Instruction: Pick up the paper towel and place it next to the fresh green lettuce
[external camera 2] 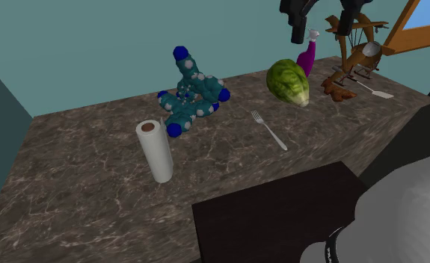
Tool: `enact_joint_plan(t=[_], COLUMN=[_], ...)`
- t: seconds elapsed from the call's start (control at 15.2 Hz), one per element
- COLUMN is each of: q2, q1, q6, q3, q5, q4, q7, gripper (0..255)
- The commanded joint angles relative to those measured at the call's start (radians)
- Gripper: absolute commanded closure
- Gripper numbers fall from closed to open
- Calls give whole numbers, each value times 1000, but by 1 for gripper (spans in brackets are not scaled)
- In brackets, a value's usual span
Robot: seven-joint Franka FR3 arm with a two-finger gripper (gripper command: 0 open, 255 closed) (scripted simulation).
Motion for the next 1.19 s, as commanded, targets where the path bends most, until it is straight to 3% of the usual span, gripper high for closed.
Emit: enact_joint_plan(t=[0.0, 0.53, 1.12], q2=[0, 71, 272], q1=[0, 54, 104], q6=[0, 210, 479], q3=[0, 136, 296], q5=[0, 138, 246], q4=[0, -100, -105], q7=[0, 191, 393], gripper=[0, 0, 0])
